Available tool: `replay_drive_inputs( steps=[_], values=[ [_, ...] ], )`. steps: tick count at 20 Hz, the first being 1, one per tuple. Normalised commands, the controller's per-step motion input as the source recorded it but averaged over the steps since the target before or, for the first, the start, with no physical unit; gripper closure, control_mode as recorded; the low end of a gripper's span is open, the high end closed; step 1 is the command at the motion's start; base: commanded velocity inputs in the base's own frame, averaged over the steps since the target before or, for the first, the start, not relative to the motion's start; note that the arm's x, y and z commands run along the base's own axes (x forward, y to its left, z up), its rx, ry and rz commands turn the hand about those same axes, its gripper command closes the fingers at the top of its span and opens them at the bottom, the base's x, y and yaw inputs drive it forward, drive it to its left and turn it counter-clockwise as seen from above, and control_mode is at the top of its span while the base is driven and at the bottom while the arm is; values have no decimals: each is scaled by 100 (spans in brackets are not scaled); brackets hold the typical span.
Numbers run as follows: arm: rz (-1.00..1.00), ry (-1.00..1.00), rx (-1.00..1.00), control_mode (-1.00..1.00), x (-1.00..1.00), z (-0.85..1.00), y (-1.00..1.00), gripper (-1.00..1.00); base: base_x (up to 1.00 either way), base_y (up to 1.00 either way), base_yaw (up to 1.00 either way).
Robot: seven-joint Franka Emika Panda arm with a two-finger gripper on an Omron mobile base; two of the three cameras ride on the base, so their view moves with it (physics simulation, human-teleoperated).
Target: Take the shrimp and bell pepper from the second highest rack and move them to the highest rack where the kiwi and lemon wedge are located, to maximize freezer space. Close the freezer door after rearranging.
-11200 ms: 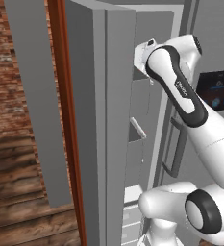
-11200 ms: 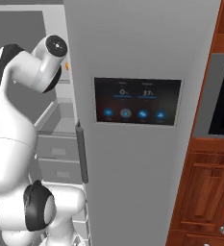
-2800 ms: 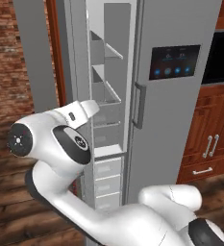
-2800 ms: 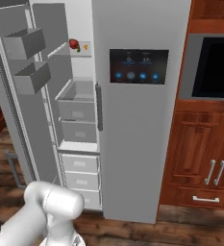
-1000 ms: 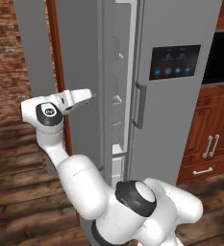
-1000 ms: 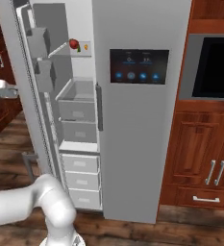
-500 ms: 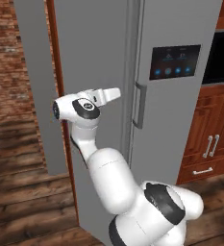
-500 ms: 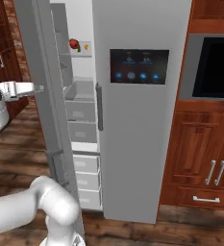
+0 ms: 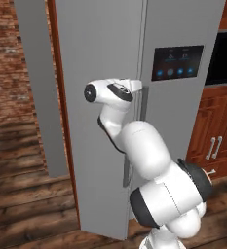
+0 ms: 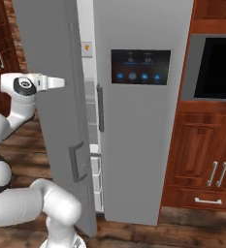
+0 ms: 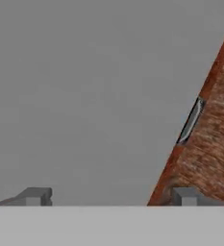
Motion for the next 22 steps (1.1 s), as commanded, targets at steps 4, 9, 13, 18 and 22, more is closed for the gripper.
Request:
replay_drive_inputs(
  steps=[4,9,13,18,22],
  values=[
    [3,0,17,-100,79,24,-3,-100,0,0,0],
    [0,0,12,-100,75,8,0,-100,0,0,0],
    [5,0,7,-100,44,0,0,-100,0,0,0],
    [11,-1,10,-100,28,0,-9,-100,0,0,0],
    [10,-1,9,-100,34,0,-19,-100,0,0,0]
  ],
)
